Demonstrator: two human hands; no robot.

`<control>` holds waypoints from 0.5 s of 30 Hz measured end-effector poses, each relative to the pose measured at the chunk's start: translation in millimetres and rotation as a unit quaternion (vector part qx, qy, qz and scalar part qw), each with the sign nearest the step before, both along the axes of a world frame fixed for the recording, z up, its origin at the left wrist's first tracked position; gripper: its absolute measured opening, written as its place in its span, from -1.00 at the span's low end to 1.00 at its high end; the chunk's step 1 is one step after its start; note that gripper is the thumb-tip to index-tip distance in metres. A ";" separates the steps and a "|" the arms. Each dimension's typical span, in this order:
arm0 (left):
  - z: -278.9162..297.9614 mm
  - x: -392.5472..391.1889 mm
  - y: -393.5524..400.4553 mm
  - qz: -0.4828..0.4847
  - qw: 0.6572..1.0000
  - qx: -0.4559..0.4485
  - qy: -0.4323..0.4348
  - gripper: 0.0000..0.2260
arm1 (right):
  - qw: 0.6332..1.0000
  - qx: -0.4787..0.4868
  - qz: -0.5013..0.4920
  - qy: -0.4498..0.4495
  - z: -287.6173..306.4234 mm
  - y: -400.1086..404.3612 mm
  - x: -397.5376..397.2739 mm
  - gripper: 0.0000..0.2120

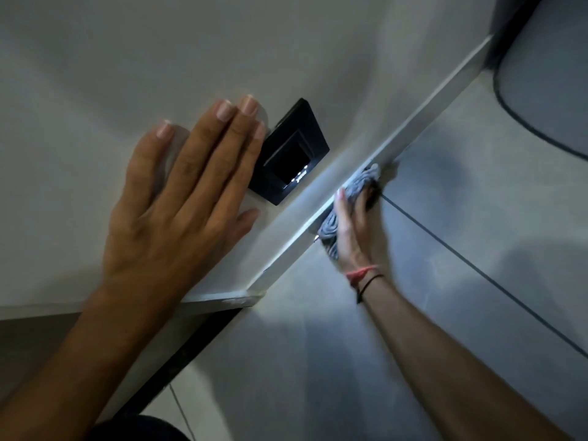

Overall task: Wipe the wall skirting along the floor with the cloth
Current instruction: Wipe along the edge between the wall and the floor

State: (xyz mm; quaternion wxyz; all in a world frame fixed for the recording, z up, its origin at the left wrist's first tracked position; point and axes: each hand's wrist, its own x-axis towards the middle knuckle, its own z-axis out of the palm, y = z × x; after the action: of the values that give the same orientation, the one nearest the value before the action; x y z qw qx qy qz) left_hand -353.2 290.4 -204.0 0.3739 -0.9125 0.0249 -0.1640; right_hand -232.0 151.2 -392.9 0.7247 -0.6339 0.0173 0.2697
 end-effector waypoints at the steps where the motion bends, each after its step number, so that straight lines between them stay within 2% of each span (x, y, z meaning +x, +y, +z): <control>1: -0.5 0.3 0.4 0.005 1.000 -0.013 0.003 -0.31 | 0.999 -0.015 0.036 -0.015 -3.0 1.3 -23.4 -0.18; 5: -0.3 0.8 2.6 0.014 0.999 -0.041 0.024 -0.30 | 0.969 0.036 0.237 0.053 6.7 1.7 -170.7 -0.23; 7: 0.0 -3.7 6.9 0.011 1.000 -0.012 0.011 -0.29 | 0.956 0.035 0.282 0.071 12.3 2.9 -192.4 -0.09; 10: 0.5 -4.2 4.3 0.024 0.999 -0.026 0.023 -0.28 | 0.966 0.015 0.248 0.071 9.4 -0.3 -155.8 0.06; 15: 6.2 -1.6 -3.1 -0.009 0.995 0.093 -0.016 -0.25 | 0.988 -0.042 0.140 0.044 1.6 -1.5 -86.9 -0.02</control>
State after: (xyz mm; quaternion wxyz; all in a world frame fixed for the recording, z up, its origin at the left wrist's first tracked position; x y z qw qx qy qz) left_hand -354.9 287.3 -197.7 0.4563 -0.8706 0.0420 -0.1789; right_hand -318.9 149.6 -391.3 0.6510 -0.6473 -0.0289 0.3954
